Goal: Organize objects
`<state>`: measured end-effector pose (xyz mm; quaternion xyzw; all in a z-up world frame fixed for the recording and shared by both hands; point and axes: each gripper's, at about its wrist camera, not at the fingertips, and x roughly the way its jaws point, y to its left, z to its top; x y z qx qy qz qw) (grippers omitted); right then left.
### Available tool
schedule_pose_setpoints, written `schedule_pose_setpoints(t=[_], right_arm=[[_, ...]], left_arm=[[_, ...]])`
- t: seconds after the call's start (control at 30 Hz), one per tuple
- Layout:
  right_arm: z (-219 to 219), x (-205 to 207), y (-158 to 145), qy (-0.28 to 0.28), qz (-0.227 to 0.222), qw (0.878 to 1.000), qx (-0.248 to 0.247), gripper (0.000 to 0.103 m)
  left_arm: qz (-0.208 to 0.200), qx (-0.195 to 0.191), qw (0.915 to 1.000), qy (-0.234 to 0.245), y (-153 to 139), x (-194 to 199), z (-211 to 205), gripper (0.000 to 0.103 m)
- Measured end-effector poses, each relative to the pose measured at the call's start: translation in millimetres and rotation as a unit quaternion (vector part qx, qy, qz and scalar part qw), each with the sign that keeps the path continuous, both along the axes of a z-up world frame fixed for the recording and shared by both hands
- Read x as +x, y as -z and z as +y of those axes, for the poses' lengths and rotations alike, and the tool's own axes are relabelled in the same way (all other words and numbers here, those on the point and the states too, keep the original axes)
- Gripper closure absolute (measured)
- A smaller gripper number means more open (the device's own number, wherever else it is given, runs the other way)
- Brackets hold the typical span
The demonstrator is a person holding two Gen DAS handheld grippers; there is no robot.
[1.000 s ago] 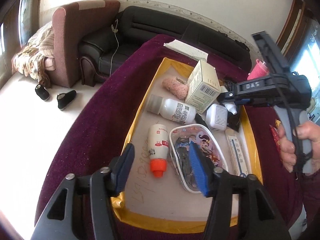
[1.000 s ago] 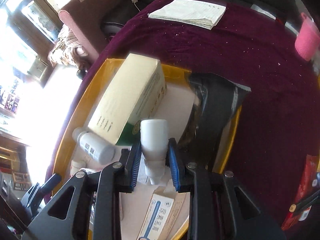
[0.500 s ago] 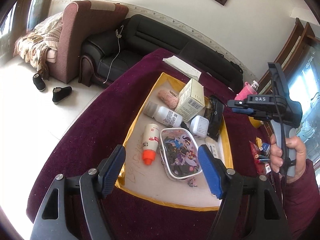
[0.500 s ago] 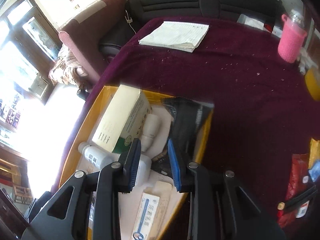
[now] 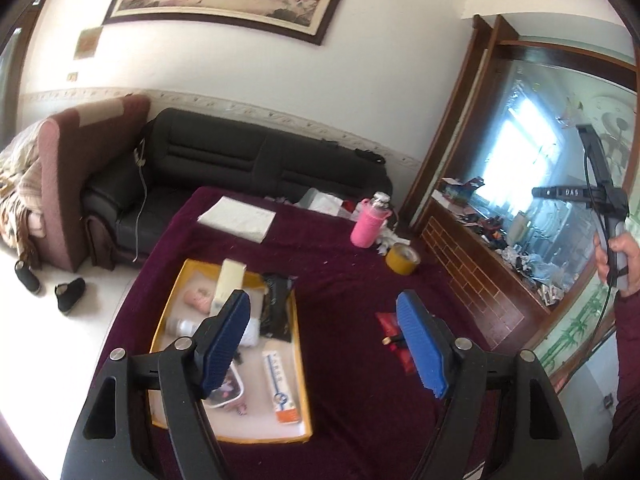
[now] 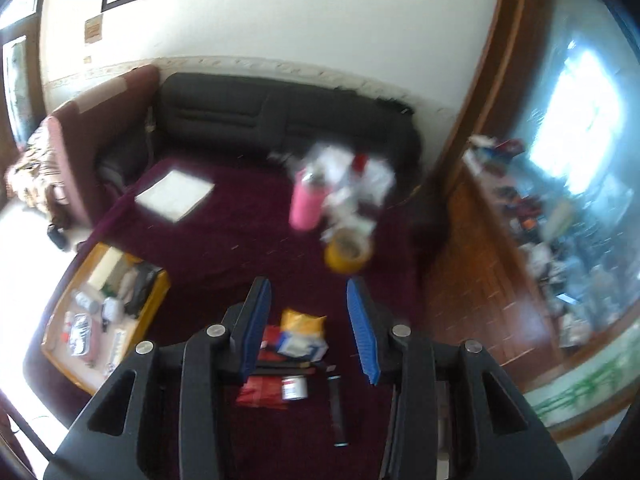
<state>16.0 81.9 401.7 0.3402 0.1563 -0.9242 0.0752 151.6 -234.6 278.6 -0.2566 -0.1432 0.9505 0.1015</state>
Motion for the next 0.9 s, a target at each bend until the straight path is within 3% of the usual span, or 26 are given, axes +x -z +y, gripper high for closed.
schedule_pose_setpoints(t=[0.1,0.17,0.2,0.23,0.27,0.33,0.4,0.47,0.5,0.57,0.67,0.77,0.9], right_arm=[[33.9,15.8,-98.8,0.062,0.081,0.994,0.047,0.059],[50.7,28.2,-159.8,0.123,0.140,0.978,0.090,0.041],[55.0,34.2,-183.6,0.148,0.171,0.967,0.119,0.033],[58.7,40.0,-204.9,0.179,0.204,0.949,0.160,0.016],[60.8,43.5,-217.6,0.207,0.229,0.930,0.200,0.015],[67.0,46.2,-227.0,0.233,0.252,0.905,0.250,0.015],[71.8,51.7,-216.7,0.215,0.260,0.912,0.233,0.015],[74.8,52.8,-186.3,0.153,0.259,0.937,0.180,0.012],[78.7,49.4,-163.9,0.137,0.236,0.950,0.151,0.011],[86.2,33.9,-103.4,0.106,0.151,0.979,0.084,0.011],[97.3,13.6,11.1,0.050,0.039,0.998,-0.029,0.011],[112.2,-8.6,136.6,0.034,-0.070,0.987,-0.139,0.011],[130.6,-55.4,262.8,0.059,-0.186,0.952,-0.234,0.011]], left_arm=[[0.012,0.007,0.9999,0.005,-52.1,-17.0,18.5,0.025],[0.023,-0.011,0.9997,0.004,-84.0,-27.1,33.7,0.025],[0.028,-0.028,0.9992,0.005,-99.5,-33.3,43.2,0.025],[0.032,-0.043,0.9986,-0.001,-111.5,-38.3,51.3,0.025],[0.036,-0.057,0.9977,-0.009,-121.1,-42.8,60.3,0.024],[0.045,-0.082,0.9955,-0.016,-134.0,-50.5,76.7,0.020],[0.054,-0.092,0.9943,-0.006,-132.6,-55.3,90.7,0.014],[0.053,-0.088,0.9946,0.013,-117.2,-62.7,104.4,0.010],[0.044,-0.089,0.9946,0.030,-104.5,-67.7,112.4,0.010],[0.025,-0.099,0.9930,0.059,-75.0,-79.8,130.3,0.010],[-0.010,-0.112,0.9904,0.080,-15.5,-98.8,152.4,0.010],[-0.068,-0.091,0.9891,0.094,48.3,-117.4,164.2,0.010],[-0.115,-0.066,0.9860,0.101,116.4,-132.1,179.1,0.011]])
